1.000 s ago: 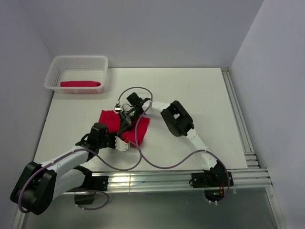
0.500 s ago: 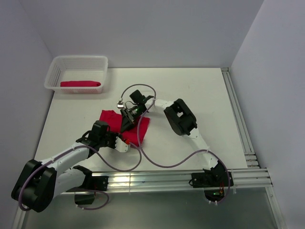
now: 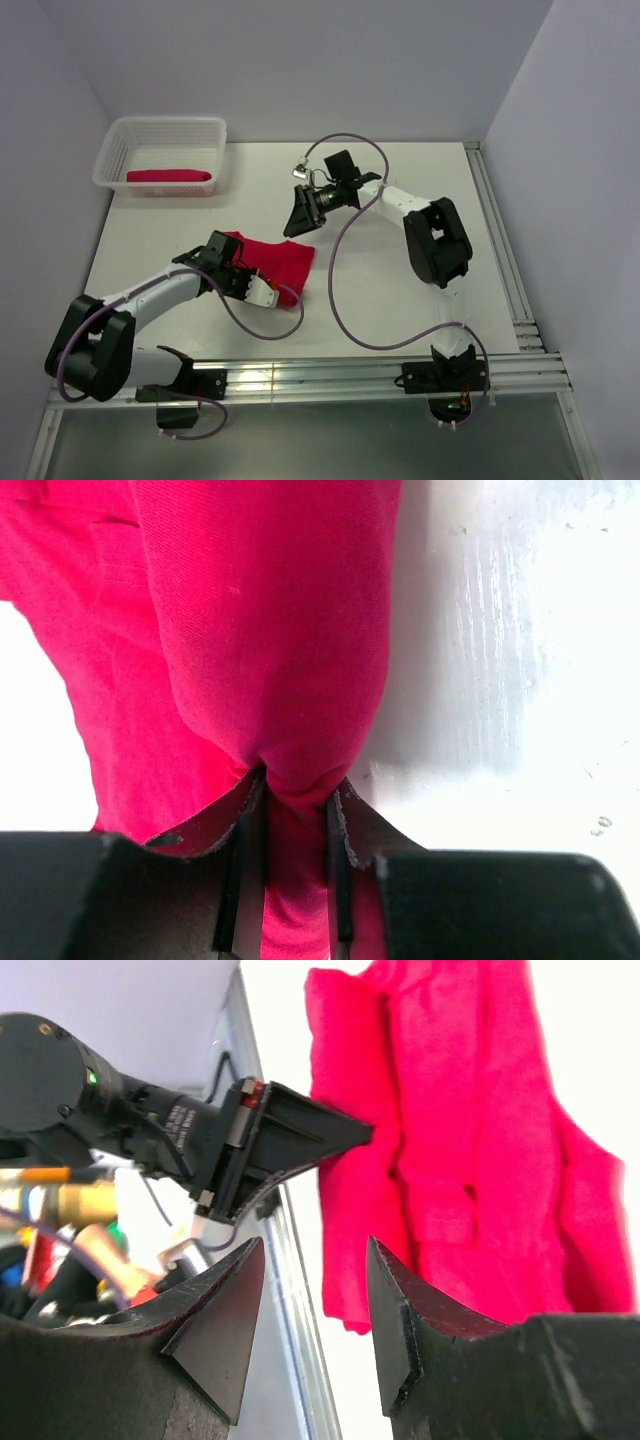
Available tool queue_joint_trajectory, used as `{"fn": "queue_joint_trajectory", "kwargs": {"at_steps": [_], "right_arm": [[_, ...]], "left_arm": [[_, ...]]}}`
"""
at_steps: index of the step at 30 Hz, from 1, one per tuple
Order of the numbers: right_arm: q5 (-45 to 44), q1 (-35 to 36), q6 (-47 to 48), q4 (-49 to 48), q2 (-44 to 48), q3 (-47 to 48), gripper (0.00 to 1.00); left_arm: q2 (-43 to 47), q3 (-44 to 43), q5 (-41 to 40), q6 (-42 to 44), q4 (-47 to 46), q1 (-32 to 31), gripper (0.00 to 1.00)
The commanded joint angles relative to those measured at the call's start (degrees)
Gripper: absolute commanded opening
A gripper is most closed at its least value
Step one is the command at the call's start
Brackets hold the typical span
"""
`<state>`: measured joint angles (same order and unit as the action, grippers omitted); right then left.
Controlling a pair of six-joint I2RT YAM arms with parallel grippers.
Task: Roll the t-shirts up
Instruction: Roll the tshirt
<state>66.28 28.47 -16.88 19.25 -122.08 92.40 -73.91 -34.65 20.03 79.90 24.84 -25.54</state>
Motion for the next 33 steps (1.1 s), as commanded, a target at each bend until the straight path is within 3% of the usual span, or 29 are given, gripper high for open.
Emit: {"fn": "queue_joint_trajectory", "kwargs": {"at_steps": [1, 6, 15, 26, 33], "right_arm": [[-6.32, -0.25, -0.43, -4.13, 5.09, -4.23, 0.52], [-14.42, -0.34, 0.36, -3.51, 10.62, -8.28, 0.52], [-26.44, -3.24, -2.89, -14.05, 25.11, -26.28, 0.53], [-39.55, -8.61, -4.65, -19.06, 40.86, -39.48, 0.54], [-44.04, -8.52, -5.88, -28.29, 57.82, -53.61, 0.55]], "left_arm": [[-5.35, -5.57, 4.92, 1.31, 15.64, -0.39, 0.0], [-14.49, -15.17, 5.02, -0.01, 24.28, -0.13, 0.0], [-30.04, -31.16, 8.0, 3.25, 41.75, 1.63, 0.0], [-40.08, -43.56, 8.89, 4.48, 52.23, 2.6, 0.0], [-46.76, -46.47, 6.78, 2.37, 53.82, 2.34, 0.0]]}}
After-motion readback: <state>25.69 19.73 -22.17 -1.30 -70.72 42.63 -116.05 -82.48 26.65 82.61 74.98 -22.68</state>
